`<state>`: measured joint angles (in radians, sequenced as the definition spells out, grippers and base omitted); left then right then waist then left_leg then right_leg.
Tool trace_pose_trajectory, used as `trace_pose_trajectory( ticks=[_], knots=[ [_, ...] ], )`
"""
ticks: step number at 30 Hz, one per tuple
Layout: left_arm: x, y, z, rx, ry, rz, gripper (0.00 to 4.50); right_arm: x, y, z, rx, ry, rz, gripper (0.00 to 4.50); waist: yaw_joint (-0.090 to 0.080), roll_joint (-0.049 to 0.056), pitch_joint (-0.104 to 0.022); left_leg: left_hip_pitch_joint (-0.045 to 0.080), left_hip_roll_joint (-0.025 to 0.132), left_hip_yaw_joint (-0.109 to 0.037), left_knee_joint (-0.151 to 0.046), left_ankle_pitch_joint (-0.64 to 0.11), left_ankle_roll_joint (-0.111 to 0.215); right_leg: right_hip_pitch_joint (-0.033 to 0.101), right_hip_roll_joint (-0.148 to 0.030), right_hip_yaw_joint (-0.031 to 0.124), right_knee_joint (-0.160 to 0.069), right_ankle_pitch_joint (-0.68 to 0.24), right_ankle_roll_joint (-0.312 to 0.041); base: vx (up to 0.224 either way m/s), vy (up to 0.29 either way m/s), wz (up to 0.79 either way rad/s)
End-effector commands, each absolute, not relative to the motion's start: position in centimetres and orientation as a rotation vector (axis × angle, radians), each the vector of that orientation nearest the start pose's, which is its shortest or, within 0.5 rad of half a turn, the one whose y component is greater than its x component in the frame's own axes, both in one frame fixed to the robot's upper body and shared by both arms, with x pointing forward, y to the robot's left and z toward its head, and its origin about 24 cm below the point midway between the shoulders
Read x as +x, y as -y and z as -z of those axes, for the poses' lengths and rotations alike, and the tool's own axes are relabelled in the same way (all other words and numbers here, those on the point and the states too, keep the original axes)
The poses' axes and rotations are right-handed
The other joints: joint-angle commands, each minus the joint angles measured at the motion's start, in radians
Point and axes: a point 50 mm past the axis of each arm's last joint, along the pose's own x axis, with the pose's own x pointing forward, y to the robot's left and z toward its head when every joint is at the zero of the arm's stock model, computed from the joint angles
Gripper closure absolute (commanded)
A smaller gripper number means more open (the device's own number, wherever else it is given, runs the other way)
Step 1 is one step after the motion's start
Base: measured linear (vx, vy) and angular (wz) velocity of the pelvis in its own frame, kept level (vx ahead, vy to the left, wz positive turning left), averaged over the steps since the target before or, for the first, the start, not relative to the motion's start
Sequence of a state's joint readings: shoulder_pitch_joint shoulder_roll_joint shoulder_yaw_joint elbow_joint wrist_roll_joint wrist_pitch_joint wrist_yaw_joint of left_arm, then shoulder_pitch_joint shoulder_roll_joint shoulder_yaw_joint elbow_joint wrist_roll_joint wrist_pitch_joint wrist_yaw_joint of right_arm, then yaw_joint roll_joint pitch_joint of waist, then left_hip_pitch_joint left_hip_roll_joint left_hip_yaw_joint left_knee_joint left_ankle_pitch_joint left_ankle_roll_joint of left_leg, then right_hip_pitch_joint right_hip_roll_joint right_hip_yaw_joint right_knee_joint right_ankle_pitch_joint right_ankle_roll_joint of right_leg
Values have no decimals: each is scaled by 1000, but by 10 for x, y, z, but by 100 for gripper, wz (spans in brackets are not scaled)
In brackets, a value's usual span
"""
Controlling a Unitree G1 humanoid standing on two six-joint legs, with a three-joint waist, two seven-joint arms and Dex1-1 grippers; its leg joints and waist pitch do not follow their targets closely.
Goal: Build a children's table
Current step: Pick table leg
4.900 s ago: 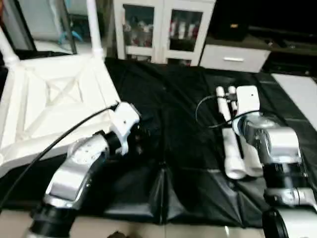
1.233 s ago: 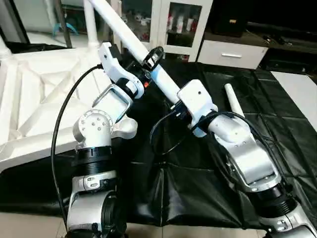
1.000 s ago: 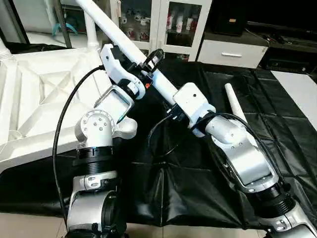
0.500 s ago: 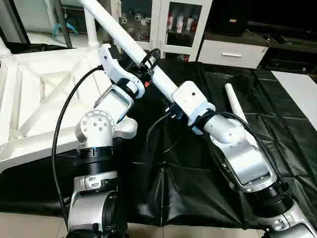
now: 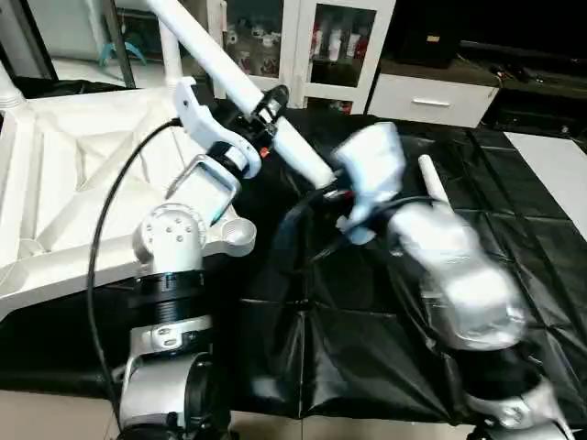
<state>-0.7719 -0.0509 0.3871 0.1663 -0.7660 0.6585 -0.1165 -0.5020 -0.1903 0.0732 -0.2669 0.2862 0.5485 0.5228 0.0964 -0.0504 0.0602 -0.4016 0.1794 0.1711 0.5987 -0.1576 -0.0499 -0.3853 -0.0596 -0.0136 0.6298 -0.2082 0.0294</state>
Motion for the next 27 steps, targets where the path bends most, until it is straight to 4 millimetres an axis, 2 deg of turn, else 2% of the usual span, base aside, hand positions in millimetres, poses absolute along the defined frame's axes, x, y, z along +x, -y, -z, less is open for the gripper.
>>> trace_pose_trajectory(
  ticks=[1, 2, 3, 4, 5, 6, 7, 10, 11, 12, 13, 14, 15, 16, 17, 19, 20, 21, 22, 23, 24, 25, 26, 27],
  knots=[
    [354, -111, -196, -822, 28, 539, 273, 293, 119, -197, 16, 170, -838, 94, 3, 10, -70, 40, 41, -14, -70, -199, -18, 39, -59, 27, -64, 14, -187, 0, 0, 0],
    [353, -112, -197, -817, 30, 544, 273, 293, 123, -199, 20, 170, -840, 87, 8, 12, -70, 41, 42, -14, -70, -205, -35, 38, -61, 27, -66, -19, -181, 0, 0, 0],
    [353, -113, -197, -799, 28, 562, 273, 294, 134, -200, 7, 146, -839, 83, 10, 30, -69, 41, 40, -16, -71, -213, -46, 35, -61, 26, -66, -32, -179, 0, 0, 0],
    [353, -113, -197, -792, 27, 568, 273, 295, 135, -200, 4, 139, -840, 81, 6, 22, -69, 41, 40, -14, -72, -224, -51, 35, -59, 26, -72, -47, -175, 0, 0, 0],
    [351, -112, -197, -748, 22, 608, 273, 298, 147, -198, -10, 96, -840, 81, 5, 26, -69, 42, 37, -15, -71, -243, -61, 34, -58, 26, -75, -75, -173, 0, 0, 0],
    [350, -112, -197, -720, 17, 632, 273, 300, 154, -197, -16, 70, -840, 81, 7, 24, -70, 42, 37, -14, -71, -250, -66, 34, -60, 26, -76, -99, -173, 0, 0, 0],
    [348, -111, -199, -685, 12, 680, 273, 302, 166, -194, -49, 16, -850, 81, 7, 34, -69, 43, 36, -15, -71, -267, -74, 32, -60, 26, -79, -124, -174, 0, 0, 0],
    [346, -110, -203, -660, -2, 750, 273, 307, 182, -195, 29, -47, -863, 81, 9, 30, -69, 40, 35, -15, -69, -255, -68, 35, -63, 26, -77, -132, -193, 0, 0, 0],
    [344, -107, -208, -638, -3, 811, 273, 306, 191, -199, 109, -72, -920, 81, 9, 29, -69, 39, 34, -12, -66, -245, -61, 35, -63, 26, -77, -133, -201, 0, 0, 0],
    [344, -107, -208, -638, -3, 811, 273, 306, 191, -199, 109, -72, -920, 53, 10, 22, -70, 39, 33, -11, -65, -234, -51, 37, -63, 26, -78, -131, -206, 0, 0, 0],
    [344, -104, -212, -620, -1, 847, 273, 305, 194, -202, 163, -72, -969, 53, 14, 28, -72, 37, 34, -10, -61, -196, -32, 37, -64, 26, -73, -99, -223, 0, 0, 0],
    [342, -99, -219, -586, 7, 897, 273, 304, 196, -205, 260, -93, -1048, 45, 16, 20, -72, 35, 36, -8, -61, -177, -25, 37, -62, 24, -73, -82, -228, 0, 0, 0],
    [342, -99, -219, -586, 7, 897, 273, 304, 196, -205, 260, -93, -1048, 45, 16, 22, -74, 35, 33, -10, -59, -172, -17, 40, -63, 23, -69, -74, -239, 0, 0, 0],
    [341, -96, -221, -567, 2, 921, 273, 305, 194, -204, 275, -109, -1075, 42, 18, 15, -74, 35, 36, -9, -60, -168, -12, 41, -64, 22, -71, -74, -241, 0, 0, 0],
    [340, -94, -221, -549, -3, 936, 273, 305, 193, -202, 275, -120, -1086, 18, 19, 22, -73, 35, 38, -9, -60, -167, -15, 35, -65, 21, -69, -81, -245, 0, 0, 0],
    [339, -92, -220, -511, -9, 962, 273, 306, 190, -199, 260, -140, -1101, 8, 20, 21, -72, 36, 39, -8, -60, -167, -20, 36, -66, 22, -69, -80, -247, 0, 0, 0],
    [336, -87, -218, -479, -28, 1002, 273, 305, 184, -192, 216, -185, -1142, 2, 22, 28, -73, 35, 38, -9, -61, -167, -25, 36, -67, 22, -68, -87, -244, 0, 0, 0],
    [335, -86, -218, -477, -30, 1006, 273, 305, 184, -191, 212, -189, -1147, 2, 21, 26, -73, 35, 38, -8, -61, -171, -28, 37, -66, 21, -70, -91, -240, 0, 0, 0],
    [333, -82, -217, -465, -43, 1040, 273, 303, 178, -186, 180, -224, -1192, 1, 20, 11, -73, 35, 39, -6, -62, -176, -28, 37, -66, 21, -72, -97, -236, 0, 0, 0],
    [328, -75, -218, -441, -50, 1109, 273, 301, 169, -181, 126, -268, -1253, 1, 23, 19, -72, 36, 41, -7, -62, -175, -30, 36, -69, 23, -70, -103, -236, 0, 0, 0],
    [328, -75, -218, -439, -50, 1112, 273, 301, 169, -181, 124, -269, -1254, 0, 25, 3, -72, 35, 42, -7, -62, -165, -24, 38, -72, 22, -68, -117, -236, 0, 0, 0],
    [326, -73, -220, -426, -46, 1136, 273, 301, 166, -180, 108, -275, -1264, 0, 26, 8, -71, 36, 43, -6, -62, -163, -22, 34, -74, 23, -70, -124, -236, 0, 0, 0],
    [324, -72, -221, -409, -45, 1164, 273, 301, 164, -181, 102, -277, -1275, 0, 24, -5, -69, 35, 43, -4, -63, -166, -22, 33, -73, 23, -73, -138, -234, 0, 0, 0],
    [322, -71, -223, -387, -43, 1196, 273, 301, 161, -182, 103, -280, -1293, 0, 25, -2, -69, 35, 43, -5, -63, -163, -23, 34, -73, 23, -70, -142, -234, 0, 0, 0]
  ],
)
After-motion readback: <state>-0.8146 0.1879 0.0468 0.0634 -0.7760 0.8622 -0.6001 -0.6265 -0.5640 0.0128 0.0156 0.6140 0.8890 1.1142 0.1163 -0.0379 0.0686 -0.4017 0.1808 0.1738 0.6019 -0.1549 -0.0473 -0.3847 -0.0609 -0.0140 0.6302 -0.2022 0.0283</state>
